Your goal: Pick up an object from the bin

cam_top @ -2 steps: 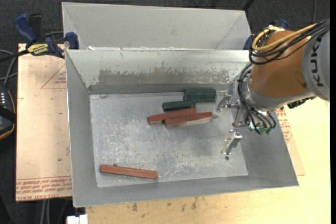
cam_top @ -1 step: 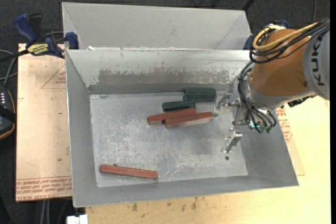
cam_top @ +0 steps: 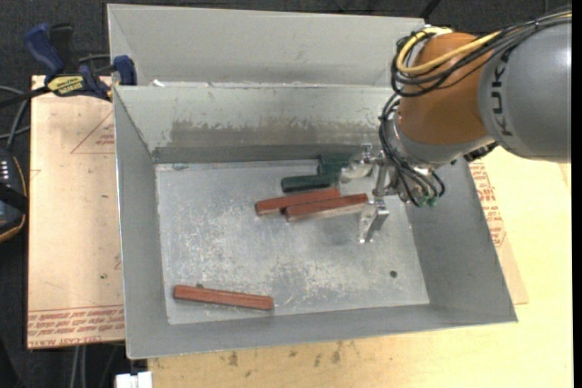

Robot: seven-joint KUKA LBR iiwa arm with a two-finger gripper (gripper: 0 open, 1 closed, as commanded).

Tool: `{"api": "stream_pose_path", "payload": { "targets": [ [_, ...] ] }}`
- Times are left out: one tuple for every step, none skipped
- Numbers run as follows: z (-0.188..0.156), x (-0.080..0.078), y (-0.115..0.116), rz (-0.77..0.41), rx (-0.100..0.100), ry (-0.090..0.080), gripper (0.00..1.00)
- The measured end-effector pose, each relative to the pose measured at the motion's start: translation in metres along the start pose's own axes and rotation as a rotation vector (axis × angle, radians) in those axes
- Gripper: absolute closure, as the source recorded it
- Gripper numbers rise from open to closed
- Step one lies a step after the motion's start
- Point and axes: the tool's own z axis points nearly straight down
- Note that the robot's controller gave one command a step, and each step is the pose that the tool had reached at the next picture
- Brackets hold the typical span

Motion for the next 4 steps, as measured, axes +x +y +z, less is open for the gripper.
{"api": "stream_pose_path", "payload": {
  "targets": [
    [0.052, -0.006, -0.002, -0.106, -0.006, -0.005, 0.00],
    [0.056, 0.000, -0.007, -0.119, -0.003, 0.006, 1.00],
    [0.056, 0.000, -0.007, -0.119, -0.003, 0.006, 1.00],
    [-0.081, -0.024, -0.011, -0.563, -0.004, 0.002, 1.00]
  ]
}}
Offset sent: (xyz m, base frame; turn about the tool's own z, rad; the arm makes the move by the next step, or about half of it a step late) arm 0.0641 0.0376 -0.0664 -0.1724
